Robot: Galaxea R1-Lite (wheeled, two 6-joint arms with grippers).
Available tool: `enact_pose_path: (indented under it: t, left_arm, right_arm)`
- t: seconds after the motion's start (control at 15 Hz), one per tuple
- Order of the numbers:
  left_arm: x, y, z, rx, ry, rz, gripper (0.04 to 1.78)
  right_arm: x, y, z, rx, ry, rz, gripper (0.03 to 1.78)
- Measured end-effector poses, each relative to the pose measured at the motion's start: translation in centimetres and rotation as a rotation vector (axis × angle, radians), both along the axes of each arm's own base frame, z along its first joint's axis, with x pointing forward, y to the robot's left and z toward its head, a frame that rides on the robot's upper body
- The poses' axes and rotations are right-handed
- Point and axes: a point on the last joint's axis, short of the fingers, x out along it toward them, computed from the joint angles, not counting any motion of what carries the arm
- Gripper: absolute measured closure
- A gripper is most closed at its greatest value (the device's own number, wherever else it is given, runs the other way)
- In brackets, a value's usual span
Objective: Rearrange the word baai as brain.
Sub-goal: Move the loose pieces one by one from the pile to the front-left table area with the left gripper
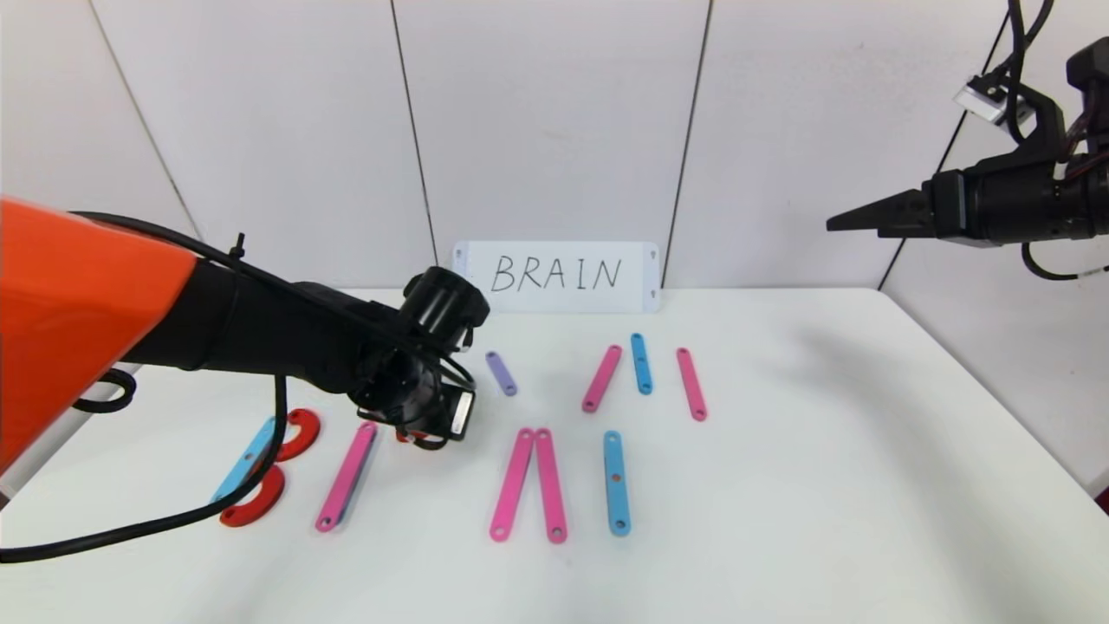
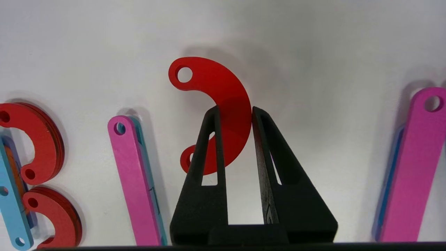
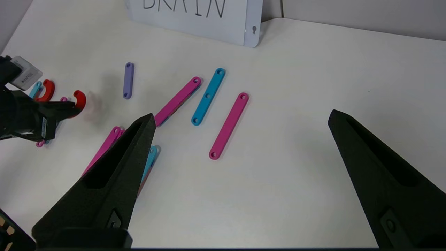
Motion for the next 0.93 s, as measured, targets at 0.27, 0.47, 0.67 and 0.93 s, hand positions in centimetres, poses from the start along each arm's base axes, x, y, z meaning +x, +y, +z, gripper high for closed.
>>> enact_pose_path:
  t: [0.27, 0.47, 0.67, 0.93]
  left_arm:
    - [-0.4, 1.1, -0.9, 0.005, -0.004, -0.003, 1.52]
    - [-0.4, 1.8, -1.2, 0.009, 0.006, 0.016, 1.52]
    - [-0.4, 2.0, -1.4, 0.009, 0.012, 0.026, 1.52]
    - [-0.6, 2.2, -1.6, 0.008, 0.022, 0.030, 1.52]
  right_arm:
    - [0.0, 0.0, 0.0, 0.001, 0.001, 0.000, 0.08]
    - [0.0, 0.0, 0.0, 0.001, 0.001, 0.001, 0.08]
    - [0.0, 0.0, 0.0, 0.000, 0.002, 0.000, 0.08]
    - [0.0, 0.0, -0.1, 0.000, 0.002, 0.000, 0.08]
